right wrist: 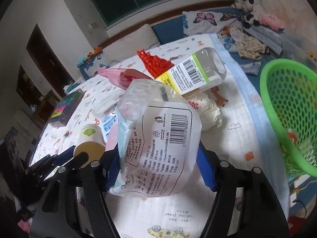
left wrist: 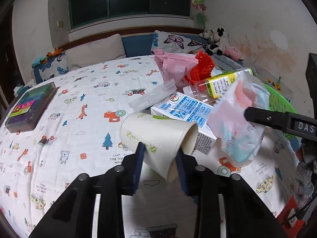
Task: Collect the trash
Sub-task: 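Carry the plastic bag over the green basket with the right tool and release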
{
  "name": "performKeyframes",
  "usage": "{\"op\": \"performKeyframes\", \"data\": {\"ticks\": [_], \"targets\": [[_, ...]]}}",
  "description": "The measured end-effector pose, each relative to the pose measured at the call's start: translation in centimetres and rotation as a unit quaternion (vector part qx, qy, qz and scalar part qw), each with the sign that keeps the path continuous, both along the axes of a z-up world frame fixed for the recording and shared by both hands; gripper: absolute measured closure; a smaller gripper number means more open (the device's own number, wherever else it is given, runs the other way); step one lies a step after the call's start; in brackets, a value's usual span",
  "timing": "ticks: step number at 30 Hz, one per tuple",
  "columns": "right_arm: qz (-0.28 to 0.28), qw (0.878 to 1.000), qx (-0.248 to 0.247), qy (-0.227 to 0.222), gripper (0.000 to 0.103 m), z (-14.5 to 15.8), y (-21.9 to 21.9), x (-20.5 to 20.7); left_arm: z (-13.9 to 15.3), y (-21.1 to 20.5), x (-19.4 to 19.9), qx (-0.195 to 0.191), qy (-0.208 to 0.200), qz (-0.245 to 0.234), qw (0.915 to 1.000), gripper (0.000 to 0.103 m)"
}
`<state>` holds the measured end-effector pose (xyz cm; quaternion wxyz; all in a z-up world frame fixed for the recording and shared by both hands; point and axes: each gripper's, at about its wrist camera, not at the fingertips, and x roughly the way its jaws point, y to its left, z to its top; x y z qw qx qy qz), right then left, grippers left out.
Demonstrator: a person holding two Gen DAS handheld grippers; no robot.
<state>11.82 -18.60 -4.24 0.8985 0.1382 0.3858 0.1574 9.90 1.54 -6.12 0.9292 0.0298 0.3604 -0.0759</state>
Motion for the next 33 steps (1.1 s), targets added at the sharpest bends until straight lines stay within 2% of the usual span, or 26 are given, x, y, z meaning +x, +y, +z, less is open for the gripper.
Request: {"op": "performKeyframes", "data": {"ticks": [3, 5, 12, 21, 27, 33], "targets": [[0.003, 1.000, -0.004, -0.012, 0.038, 0.8, -0.1, -0.6, 0.1, 0.5, -0.3, 0.004, -0.007, 0.003, 1.0000, 0.081], [0.005, 1.000, -0.006, -0.020, 0.040, 1.3, -0.2, -1.1, 0.2, 0.8, -0.4, 0.001, -0.006, 0.005, 1.0000, 0.088], [0.006, 0.999, -0.007, -0.038, 0.044, 2.8, -1.3, -2.8, 0.9, 2.0, -1.4, -0.006, -0.017, 0.014, 0.9997, 0.098], [-0.016, 0.998, -0.017, -0.056, 0.045, 4.3, -4.1, -4.3, 2.9, 2.4, -3.4, -0.020, -0.036, 0.000, 0.9992, 0.099], [-0.068, 0.996, -0.032, -0.055, 0.045, 4.3, -8.4, -4.7, 4.9, 1.7, -3.9, -0.045, -0.049, -0.021, 0.9976, 0.099], [-0.132, 0.989, -0.049, -0.050, 0.044, 3.7, -13.9, -4.3, 7.3, -1.4, -2.7, -0.069, -0.059, -0.061, 0.9940, 0.099]]}}
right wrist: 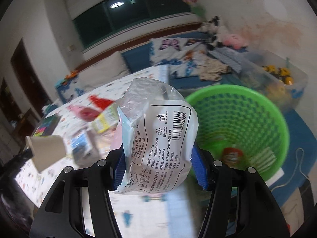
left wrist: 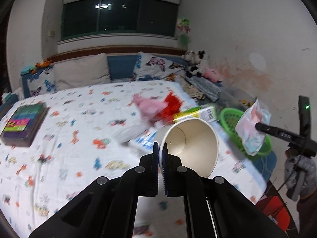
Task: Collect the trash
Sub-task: 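Carry the plastic bag over the green basket with the right tool and release, then drop the white paper cup into the green basket with the left tool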
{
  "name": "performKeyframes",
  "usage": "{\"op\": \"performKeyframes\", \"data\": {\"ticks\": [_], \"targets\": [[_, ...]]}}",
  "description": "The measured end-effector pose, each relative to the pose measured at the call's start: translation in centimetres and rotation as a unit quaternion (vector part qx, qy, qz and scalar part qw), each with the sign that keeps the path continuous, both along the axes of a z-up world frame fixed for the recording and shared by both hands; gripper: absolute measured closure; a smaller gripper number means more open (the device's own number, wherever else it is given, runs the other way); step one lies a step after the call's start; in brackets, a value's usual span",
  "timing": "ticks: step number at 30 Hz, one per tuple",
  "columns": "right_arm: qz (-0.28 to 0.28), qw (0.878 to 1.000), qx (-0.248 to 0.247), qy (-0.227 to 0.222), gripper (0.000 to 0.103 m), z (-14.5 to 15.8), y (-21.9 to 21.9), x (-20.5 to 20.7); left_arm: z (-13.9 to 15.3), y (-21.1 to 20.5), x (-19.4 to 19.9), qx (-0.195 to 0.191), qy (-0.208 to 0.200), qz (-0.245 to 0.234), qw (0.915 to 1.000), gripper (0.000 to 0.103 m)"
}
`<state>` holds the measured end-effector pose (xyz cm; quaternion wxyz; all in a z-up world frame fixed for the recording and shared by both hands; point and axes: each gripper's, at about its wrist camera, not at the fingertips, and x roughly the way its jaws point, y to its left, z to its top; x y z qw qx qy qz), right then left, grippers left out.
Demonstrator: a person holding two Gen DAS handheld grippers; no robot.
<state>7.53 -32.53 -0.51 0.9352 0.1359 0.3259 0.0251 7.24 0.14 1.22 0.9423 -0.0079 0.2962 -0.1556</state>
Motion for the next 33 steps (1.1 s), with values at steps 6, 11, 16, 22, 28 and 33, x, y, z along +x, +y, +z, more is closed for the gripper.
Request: {"op": "performKeyframes", "data": {"ticks": [6, 11, 16, 22, 28, 33], "targets": [[-0.056, 0.998, -0.009, 0.011, 0.043, -1.2, -4.9, 0.7, 1.8, -4.3, 2.0, -0.006, -0.010, -0.037, 0.9993, 0.099], [-0.090, 0.996, -0.011, 0.027, 0.041, -3.0, -8.2, 1.3, 2.6, -8.0, 3.8, -0.007, -0.010, -0.064, 0.9979, 0.099], [-0.104, 0.994, -0.009, 0.043, 0.034, -4.4, -10.6, 1.8, 2.9, -11.9, 5.6, -0.001, -0.007, -0.090, 0.9959, 0.099], [-0.105, 0.993, -0.006, 0.048, 0.020, -5.2, -11.9, 1.9, 2.6, -16.6, 7.6, 0.008, 0.002, -0.119, 0.9929, 0.099], [-0.106, 0.993, 0.003, 0.044, 0.020, -5.4, -12.8, 1.2, 1.0, -20.4, 9.1, 0.026, 0.022, -0.141, 0.9894, 0.099], [-0.107, 0.993, 0.014, 0.039, 0.020, -5.2, -13.2, 0.1, -0.6, -23.1, 10.0, 0.041, 0.039, -0.156, 0.9861, 0.099]]}}
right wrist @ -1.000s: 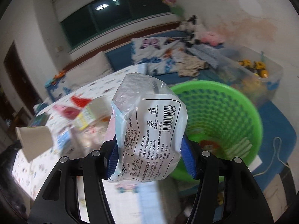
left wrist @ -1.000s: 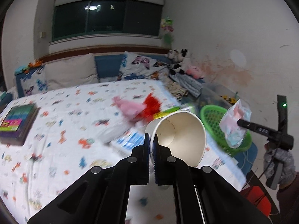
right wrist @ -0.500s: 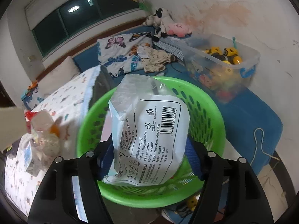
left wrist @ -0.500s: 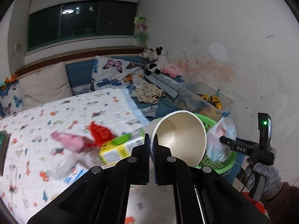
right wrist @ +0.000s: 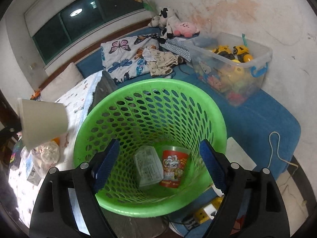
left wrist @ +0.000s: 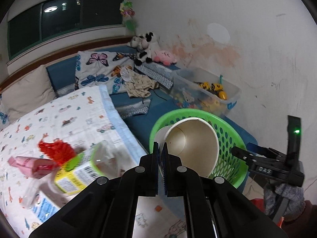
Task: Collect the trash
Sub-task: 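Drop the white paper cup into the green basket with the left tool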
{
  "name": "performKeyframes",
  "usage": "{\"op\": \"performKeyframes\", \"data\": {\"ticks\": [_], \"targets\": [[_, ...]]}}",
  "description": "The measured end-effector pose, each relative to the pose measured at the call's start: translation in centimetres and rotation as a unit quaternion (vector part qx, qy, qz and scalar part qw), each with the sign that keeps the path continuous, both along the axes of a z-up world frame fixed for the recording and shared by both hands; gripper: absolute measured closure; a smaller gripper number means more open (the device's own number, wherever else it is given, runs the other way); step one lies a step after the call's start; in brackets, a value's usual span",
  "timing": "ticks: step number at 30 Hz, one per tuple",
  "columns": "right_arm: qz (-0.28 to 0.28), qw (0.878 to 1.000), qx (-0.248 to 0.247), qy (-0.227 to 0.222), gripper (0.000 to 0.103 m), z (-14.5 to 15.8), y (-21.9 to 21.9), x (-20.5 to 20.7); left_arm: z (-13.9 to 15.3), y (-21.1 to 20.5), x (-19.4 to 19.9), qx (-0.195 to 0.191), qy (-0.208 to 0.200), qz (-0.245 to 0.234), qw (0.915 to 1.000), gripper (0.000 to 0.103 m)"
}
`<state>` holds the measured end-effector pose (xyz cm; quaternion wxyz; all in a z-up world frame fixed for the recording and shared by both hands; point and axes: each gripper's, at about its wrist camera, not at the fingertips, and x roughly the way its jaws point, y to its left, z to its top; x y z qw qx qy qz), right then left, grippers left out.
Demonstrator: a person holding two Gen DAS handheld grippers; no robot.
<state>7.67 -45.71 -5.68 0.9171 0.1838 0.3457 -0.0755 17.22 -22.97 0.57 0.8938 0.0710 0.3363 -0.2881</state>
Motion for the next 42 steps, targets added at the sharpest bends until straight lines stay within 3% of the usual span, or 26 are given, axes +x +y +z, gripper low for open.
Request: {"op": "performKeyframes", "data": {"ticks": [15, 18, 21, 25, 35, 42], "targets": [[-0.009, 1.000, 0.012, -0.009, 0.020, 0.2, -0.6, -2.0, -3.2, -4.8, 0.4, 0.022, 0.033, -0.047, 0.9981, 0.097], [-0.009, 1.000, 0.012, -0.010, 0.020, 0.3, -0.6, -2.2, -3.6, -5.0, 0.1, 0.026, 0.040, -0.054, 0.9974, 0.088], [-0.008, 1.000, 0.011, -0.012, 0.020, 0.4, -0.3, -2.4, -3.5, -4.5, -0.3, 0.023, 0.036, -0.047, 0.9980, 0.059], [-0.003, 1.000, 0.010, -0.015, 0.020, 0.8, 0.2, -2.6, -3.0, -3.5, -0.7, 0.017, 0.027, -0.042, 0.9986, 0.055], [0.037, 0.999, 0.008, -0.030, 0.019, 2.5, 3.2, -2.3, -1.8, 3.0, -1.5, 0.005, 0.020, 0.032, 0.9993, 0.053], [0.079, 0.996, 0.006, -0.039, 0.019, 3.5, 6.3, -1.1, -1.9, 9.7, -1.7, 0.029, 0.014, 0.145, 0.9889, 0.051]]}}
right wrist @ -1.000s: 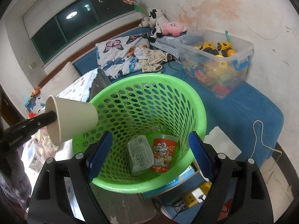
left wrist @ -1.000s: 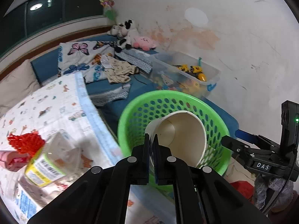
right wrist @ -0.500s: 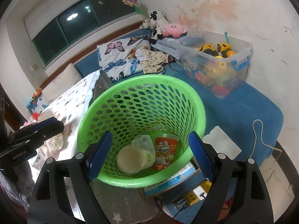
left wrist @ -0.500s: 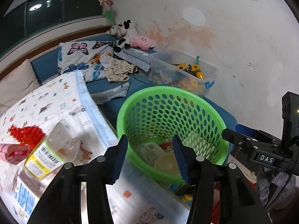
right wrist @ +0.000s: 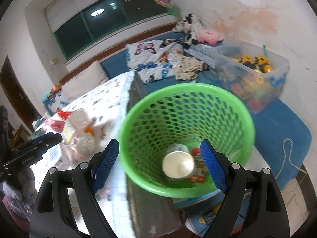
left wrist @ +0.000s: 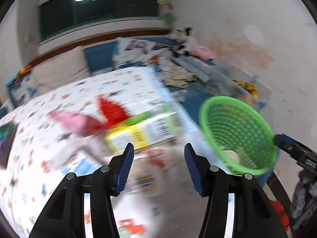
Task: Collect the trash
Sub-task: 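Drop the white paper cup into the green basket with the left tool, then grasp the white milk carton with the right tool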
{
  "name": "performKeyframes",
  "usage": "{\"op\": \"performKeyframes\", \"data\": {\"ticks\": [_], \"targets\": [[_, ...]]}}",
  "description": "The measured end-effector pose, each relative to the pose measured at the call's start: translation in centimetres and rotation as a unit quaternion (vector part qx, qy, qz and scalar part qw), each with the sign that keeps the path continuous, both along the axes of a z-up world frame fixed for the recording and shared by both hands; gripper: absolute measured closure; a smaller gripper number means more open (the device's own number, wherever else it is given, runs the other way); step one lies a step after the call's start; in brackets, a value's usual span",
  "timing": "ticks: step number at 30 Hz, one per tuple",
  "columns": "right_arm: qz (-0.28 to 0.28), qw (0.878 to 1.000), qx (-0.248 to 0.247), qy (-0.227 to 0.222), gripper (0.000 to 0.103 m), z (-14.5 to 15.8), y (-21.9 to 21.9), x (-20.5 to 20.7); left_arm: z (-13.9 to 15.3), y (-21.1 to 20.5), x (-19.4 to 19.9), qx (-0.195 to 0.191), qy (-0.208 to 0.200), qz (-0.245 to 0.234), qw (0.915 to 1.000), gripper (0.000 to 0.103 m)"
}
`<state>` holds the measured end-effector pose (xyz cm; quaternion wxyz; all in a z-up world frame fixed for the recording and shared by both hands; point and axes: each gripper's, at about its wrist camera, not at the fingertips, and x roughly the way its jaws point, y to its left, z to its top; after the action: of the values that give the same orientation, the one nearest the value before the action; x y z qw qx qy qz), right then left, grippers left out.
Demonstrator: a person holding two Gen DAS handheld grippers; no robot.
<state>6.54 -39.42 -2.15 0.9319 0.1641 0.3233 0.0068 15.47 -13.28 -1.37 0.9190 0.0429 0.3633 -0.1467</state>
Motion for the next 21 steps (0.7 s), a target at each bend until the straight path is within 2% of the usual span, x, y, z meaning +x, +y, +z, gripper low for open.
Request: {"op": "performKeyframes", "data": {"ticks": [6, 10, 18, 21], "targets": [[0.032, 0.999, -0.007, -0.004, 0.019, 0.5, 2.4, 0.8, -0.1, 5.7, 0.3, 0.004, -0.001, 0.107, 0.9943, 0.046], [0.050, 0.999, -0.006, -0.003, 0.019, 0.4, 3.6, 1.3, -0.5, 8.6, 0.8, -0.003, 0.006, 0.153, 0.9881, 0.044], [0.099, 0.995, -0.010, 0.001, 0.019, 0.2, 7.0, 2.0, -1.0, 13.3, 0.3, 0.012, -0.004, 0.165, 0.9862, 0.044], [0.123, 0.992, -0.019, 0.002, 0.019, 0.3, 8.9, 2.4, -1.4, 15.2, 0.4, 0.000, 0.007, 0.166, 0.9861, 0.044]]}}
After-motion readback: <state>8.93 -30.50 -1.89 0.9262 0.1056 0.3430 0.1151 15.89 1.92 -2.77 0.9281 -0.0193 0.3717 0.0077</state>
